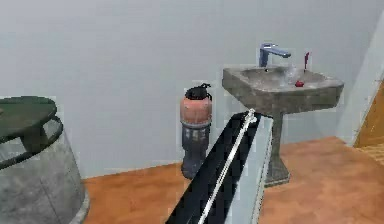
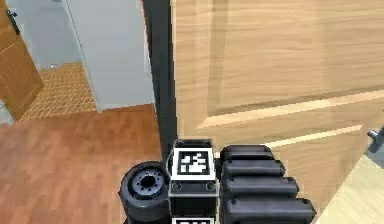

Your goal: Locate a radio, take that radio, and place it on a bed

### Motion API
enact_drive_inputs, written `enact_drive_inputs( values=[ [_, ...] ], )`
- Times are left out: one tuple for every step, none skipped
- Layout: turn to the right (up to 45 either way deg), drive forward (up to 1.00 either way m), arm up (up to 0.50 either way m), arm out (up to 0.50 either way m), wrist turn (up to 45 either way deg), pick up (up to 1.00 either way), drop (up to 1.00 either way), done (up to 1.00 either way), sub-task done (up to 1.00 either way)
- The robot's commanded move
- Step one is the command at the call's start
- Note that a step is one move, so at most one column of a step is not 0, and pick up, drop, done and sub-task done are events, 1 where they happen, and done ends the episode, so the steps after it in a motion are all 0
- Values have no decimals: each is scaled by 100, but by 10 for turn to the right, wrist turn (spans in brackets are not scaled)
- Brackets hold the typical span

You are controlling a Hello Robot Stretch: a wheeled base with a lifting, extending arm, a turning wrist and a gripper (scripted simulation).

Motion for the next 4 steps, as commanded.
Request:
enact_drive_inputs(
  values=[
    [300, 0, 0, 0, 0, 0, 0, 0, 0],
    [0, 45, 0, 0, 0, 0, 0, 0, 0],
    [450, 0, 0, 0, 0, 0, 0, 0, 0],
    [0, 100, 0, 0, 0, 0, 0, 0, 0]
  ],
)
